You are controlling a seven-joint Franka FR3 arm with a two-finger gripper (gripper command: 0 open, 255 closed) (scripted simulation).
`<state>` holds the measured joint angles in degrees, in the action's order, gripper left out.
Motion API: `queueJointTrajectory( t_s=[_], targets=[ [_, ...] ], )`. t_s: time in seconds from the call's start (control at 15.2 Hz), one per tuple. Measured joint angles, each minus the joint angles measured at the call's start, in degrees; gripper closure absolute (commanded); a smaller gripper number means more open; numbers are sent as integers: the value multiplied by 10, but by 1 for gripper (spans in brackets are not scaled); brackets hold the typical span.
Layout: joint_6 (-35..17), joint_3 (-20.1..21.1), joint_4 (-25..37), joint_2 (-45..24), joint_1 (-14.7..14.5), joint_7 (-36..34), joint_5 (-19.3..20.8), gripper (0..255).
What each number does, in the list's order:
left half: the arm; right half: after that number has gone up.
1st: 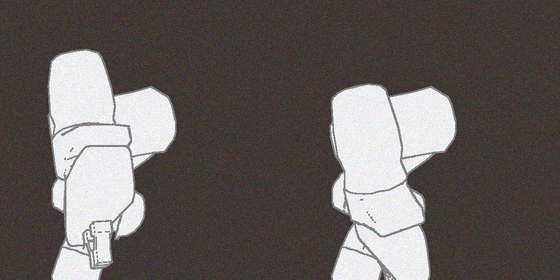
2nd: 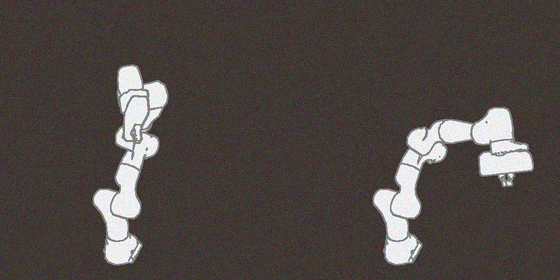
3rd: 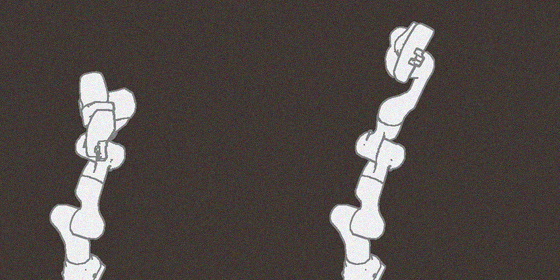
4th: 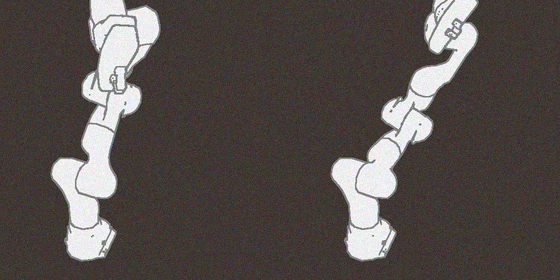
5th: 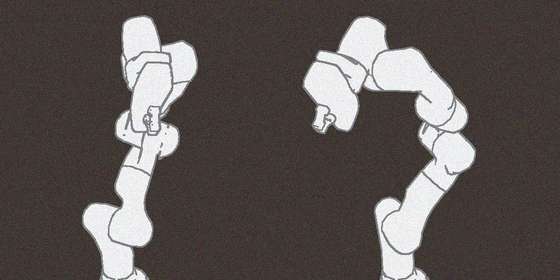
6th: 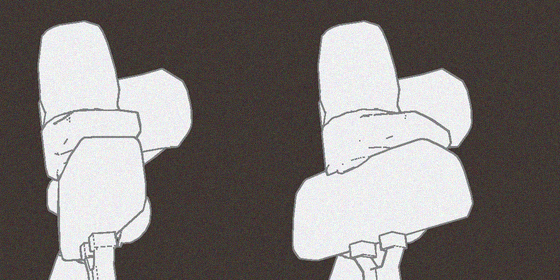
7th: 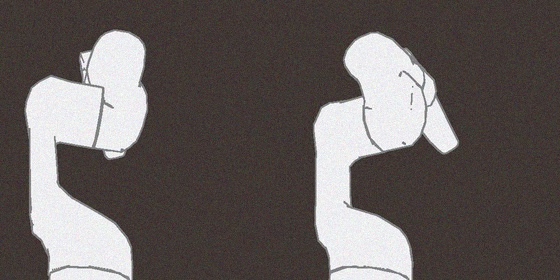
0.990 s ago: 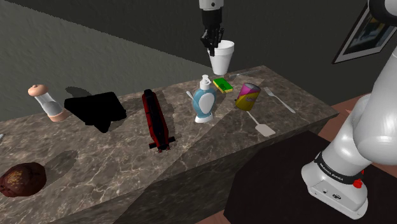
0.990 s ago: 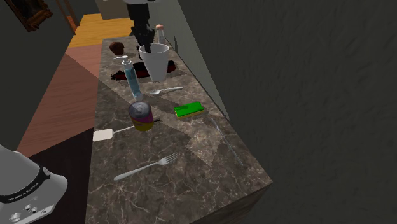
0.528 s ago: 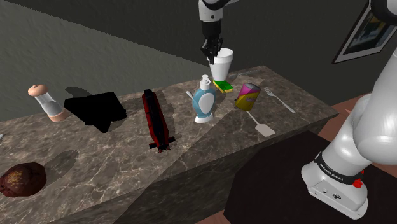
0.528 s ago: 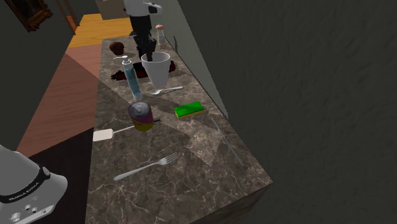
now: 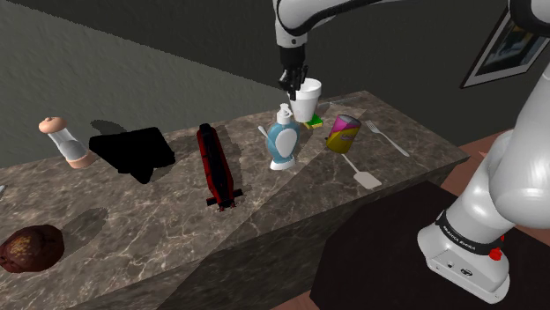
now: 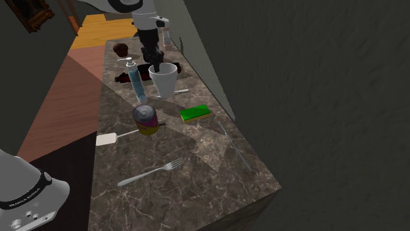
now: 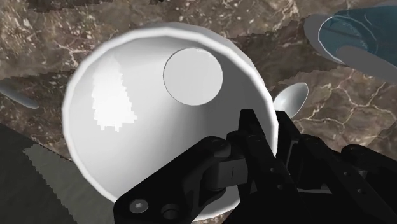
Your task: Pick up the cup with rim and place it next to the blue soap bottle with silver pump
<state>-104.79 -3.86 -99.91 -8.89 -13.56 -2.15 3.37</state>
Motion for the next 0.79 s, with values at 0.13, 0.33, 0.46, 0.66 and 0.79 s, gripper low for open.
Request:
queueJointTrajectory(
  t_s=[0.13,0.33,0.46,0.66,0.79],
  targets=[
    [-15,0,-13,-1,0,-1,0,255],
    [-38,0,-32,-5,0,-2,0,255],
    [-51,0,-41,-10,0,-3,0,255],
    [-72,1,-54,-18,0,-5,0,255],
    [-86,0,-66,-21,0,-6,0,255]
  ],
)
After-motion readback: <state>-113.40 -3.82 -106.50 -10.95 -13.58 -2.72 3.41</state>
